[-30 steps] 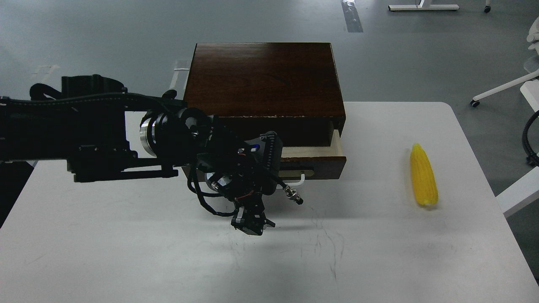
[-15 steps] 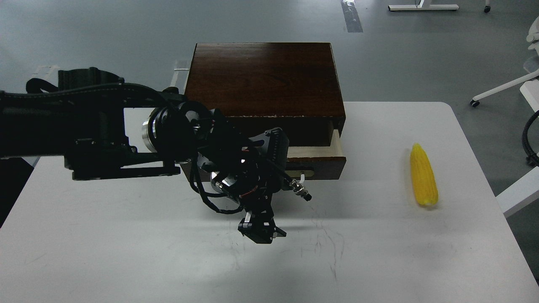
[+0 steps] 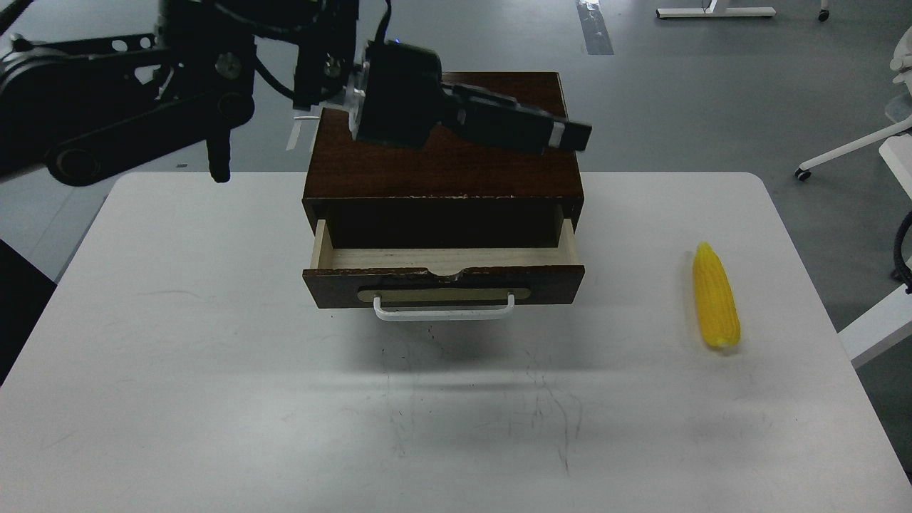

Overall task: Put corn in drawer with both arms
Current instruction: 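Release the handle and withdraw the left arm upward, then reach the right gripper down and grasp the yellow corn cob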

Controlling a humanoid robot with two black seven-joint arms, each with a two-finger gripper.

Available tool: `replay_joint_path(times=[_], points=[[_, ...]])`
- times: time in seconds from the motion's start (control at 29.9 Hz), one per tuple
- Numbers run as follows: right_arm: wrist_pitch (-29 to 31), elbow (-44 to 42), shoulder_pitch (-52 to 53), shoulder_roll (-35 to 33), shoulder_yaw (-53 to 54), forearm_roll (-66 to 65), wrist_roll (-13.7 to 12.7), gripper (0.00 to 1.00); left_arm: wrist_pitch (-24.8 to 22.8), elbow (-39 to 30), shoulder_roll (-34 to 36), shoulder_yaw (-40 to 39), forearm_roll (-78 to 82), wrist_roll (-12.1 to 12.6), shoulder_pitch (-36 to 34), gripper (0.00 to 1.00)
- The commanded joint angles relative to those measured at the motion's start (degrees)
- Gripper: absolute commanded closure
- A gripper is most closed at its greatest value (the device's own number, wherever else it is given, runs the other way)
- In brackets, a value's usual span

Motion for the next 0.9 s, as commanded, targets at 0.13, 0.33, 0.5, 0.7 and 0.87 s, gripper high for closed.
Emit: replay_joint_path(times=[0.13, 0.33, 0.5, 0.7, 0.87], points=[[0.0, 0.18, 6.59, -0.22, -6.39, -24.45, -0.09, 0.0, 0.01, 23.48, -0.84, -3.41, -41.23, -0.03, 5.86, 0.02], [0.0, 0.79, 13.97, 0.57, -21.58, -38.44, -0.09, 0.0, 0.01, 32.2, -1.81, -16.14, -57.97, -0.03, 15.08, 0.02], [0.0, 3.68, 18.28, 4.09, -31.26, -49.69, -0.09, 0.0, 0.01, 35.37, -1.28, -24.67, -61.15, -0.03, 23.25, 0.02], [-0.83, 8.69, 18.38, 4.62, -40.32, -69.28, -0.09, 0.0, 0.01, 38.01, 0.03, -26.98, -62.03, -0.03, 27.4, 0.02], [-2.69, 16.33, 18.29, 4.09, -44.46, -73.89, -3.07, 0.0, 0.01, 37.49, 2.94, -26.98, -66.07, -0.03, 28.11, 0.02]])
